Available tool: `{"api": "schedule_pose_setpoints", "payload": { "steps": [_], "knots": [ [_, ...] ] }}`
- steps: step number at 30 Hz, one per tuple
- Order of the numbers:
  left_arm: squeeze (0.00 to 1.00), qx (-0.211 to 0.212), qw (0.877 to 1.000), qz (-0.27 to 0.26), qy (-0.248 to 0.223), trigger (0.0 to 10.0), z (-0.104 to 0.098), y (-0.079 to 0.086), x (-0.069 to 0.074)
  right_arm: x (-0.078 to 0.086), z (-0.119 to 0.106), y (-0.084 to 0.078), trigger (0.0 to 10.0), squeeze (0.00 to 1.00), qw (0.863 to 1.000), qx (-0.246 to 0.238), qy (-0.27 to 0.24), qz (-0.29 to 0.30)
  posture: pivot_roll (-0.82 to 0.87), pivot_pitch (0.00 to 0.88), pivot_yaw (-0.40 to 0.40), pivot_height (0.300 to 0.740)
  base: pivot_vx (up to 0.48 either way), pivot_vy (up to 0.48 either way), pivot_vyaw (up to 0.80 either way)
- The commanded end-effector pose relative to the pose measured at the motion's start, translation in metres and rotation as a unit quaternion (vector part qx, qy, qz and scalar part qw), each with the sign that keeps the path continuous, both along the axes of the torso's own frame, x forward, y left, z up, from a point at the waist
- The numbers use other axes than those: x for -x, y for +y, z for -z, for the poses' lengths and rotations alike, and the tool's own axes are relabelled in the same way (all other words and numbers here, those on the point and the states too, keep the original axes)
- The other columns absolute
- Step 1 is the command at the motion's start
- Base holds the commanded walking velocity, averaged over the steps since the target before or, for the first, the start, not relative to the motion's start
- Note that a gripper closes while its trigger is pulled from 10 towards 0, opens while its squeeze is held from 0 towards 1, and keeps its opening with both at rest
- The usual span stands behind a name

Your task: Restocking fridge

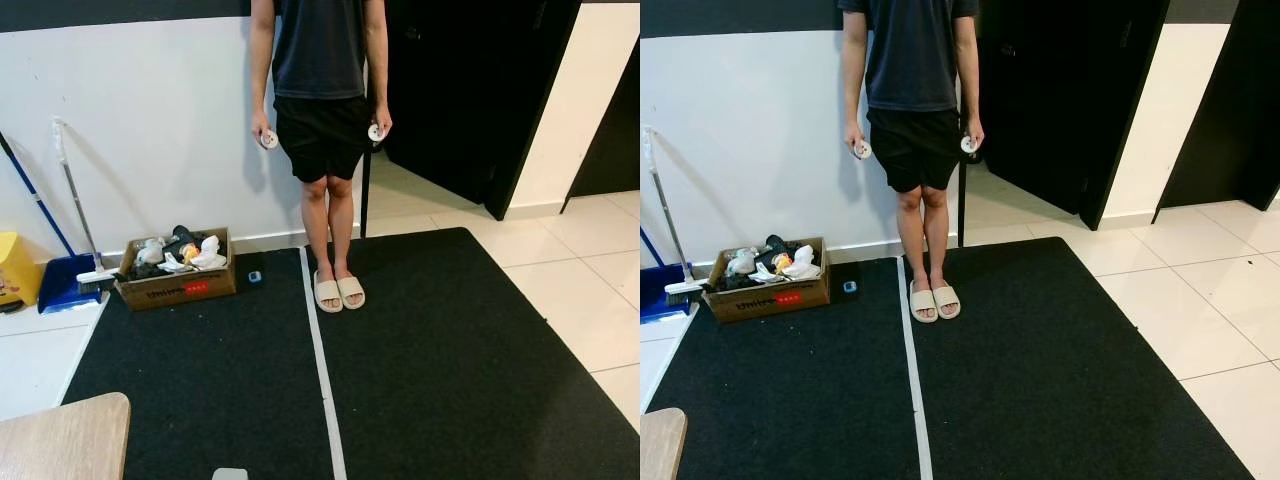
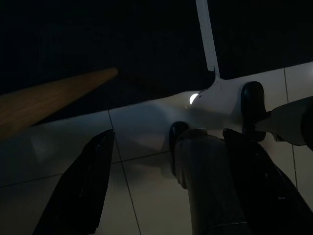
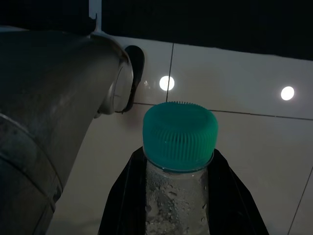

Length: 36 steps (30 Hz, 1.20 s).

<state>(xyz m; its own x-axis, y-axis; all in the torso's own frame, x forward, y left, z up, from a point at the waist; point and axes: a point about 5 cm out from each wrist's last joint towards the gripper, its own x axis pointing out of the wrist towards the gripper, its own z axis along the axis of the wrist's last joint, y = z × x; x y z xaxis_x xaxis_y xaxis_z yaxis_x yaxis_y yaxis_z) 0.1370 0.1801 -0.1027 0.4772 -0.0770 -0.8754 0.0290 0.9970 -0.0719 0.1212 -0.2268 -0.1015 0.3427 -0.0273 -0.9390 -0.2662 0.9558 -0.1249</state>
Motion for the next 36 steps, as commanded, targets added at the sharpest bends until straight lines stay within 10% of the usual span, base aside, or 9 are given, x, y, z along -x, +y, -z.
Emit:
{"api": "schedule_pose_setpoints", "payload": {
  "steps": [1, 36],
  "knots": [
    [0.0, 0.001, 1.0, 0.004, 0.013, 10.0, 0.0026, -0.0019, 0.0065, 0.0018, 0.0009, 0.0014, 10.0, 0.0, 1.0, -0.004, 0.004, 0.003, -0.07, 0.0, 0.003, 0.734, 0.0, 0.0, 0.0],
    [0.0, 0.006, 1.0, 0.01, 0.014, 10.0, 0.0029, -0.0044, 0.0072, -0.0013, 0.0001, 0.0035, 10.0, 0.0, 1.0, -0.018, 0.001, -0.001, -0.07, 0.0, 0.002, 0.734, 0.28, 0.0, 0.0]
  ]
}}
